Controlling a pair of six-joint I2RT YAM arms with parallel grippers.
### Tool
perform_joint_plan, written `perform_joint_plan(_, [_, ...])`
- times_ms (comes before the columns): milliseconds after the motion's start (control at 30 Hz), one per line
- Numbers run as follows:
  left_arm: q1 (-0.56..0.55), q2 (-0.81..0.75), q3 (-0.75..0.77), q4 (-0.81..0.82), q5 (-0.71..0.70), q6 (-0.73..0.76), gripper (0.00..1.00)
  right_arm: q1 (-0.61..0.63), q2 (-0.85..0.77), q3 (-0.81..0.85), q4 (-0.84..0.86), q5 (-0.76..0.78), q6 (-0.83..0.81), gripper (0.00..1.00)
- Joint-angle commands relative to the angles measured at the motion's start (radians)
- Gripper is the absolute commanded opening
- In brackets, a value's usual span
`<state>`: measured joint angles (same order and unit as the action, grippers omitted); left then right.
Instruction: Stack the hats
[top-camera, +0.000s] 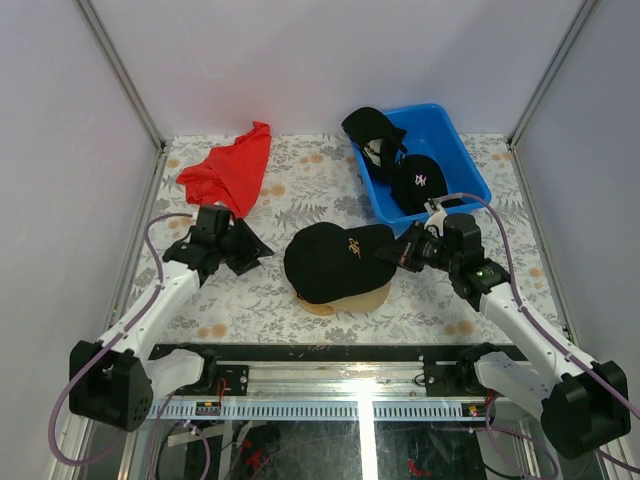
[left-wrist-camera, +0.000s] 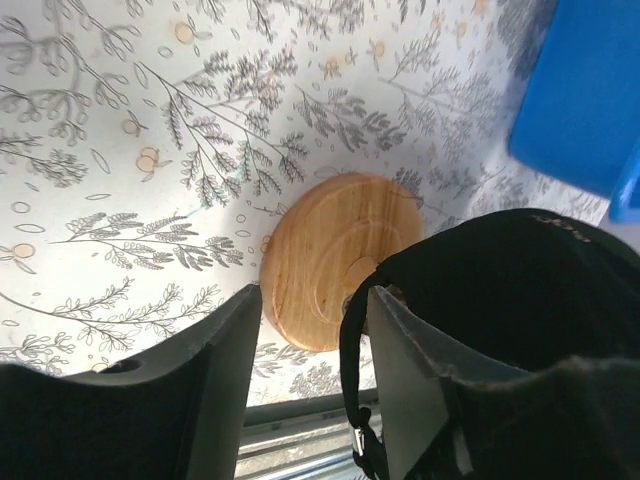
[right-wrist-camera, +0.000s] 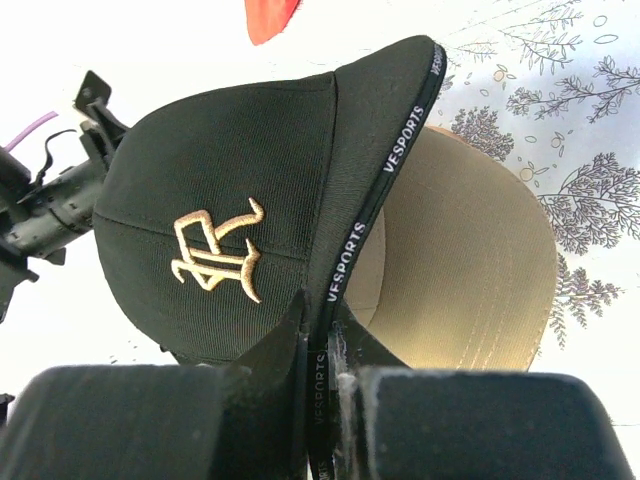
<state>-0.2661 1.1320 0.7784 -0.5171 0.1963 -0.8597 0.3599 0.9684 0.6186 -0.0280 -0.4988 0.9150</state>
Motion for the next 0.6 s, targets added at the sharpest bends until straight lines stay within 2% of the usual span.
perform_joint_plan(0, [0.016, -0.073, 0.045, -0.110, -0.075, -0.009, 0.41, -0.003, 0.063, -0.011, -0.094, 0.077, -0.090, 0.00])
perform_joint_plan(133, [0.011, -0.156, -0.046, -0.114, -0.017, -0.053, 0.15, -0.003, 0.127, 0.020, -0.053, 0.078, -0.116, 0.00])
perform_joint_plan(200, [-0.001, -0.200, -0.118, -0.091, 0.007, -0.088, 0.09, -0.003, 0.172, 0.058, -0.053, 0.084, -0.145, 0.00])
perform_joint_plan(333, [-0.036, -0.246, -0.173, -0.069, 0.009, -0.149, 0.06, -0.003, 0.276, 0.165, -0.042, 0.075, -0.194, 0.00])
perform_joint_plan(467, [-0.048, -0.250, -0.166, -0.066, -0.006, -0.160, 0.06, -0.003, 0.369, 0.251, -0.052, 0.054, -0.243, 0.00])
perform_joint_plan(500, [-0.048, -0.248, -0.158, -0.067, -0.013, -0.160, 0.06, -0.003, 0.378, 0.266, -0.071, 0.051, -0.261, 0.02])
perform_joint_plan(567, [-0.049, -0.237, -0.136, -0.066, -0.024, -0.156, 0.07, -0.004, 0.374, 0.273, -0.102, 0.045, -0.272, 0.15])
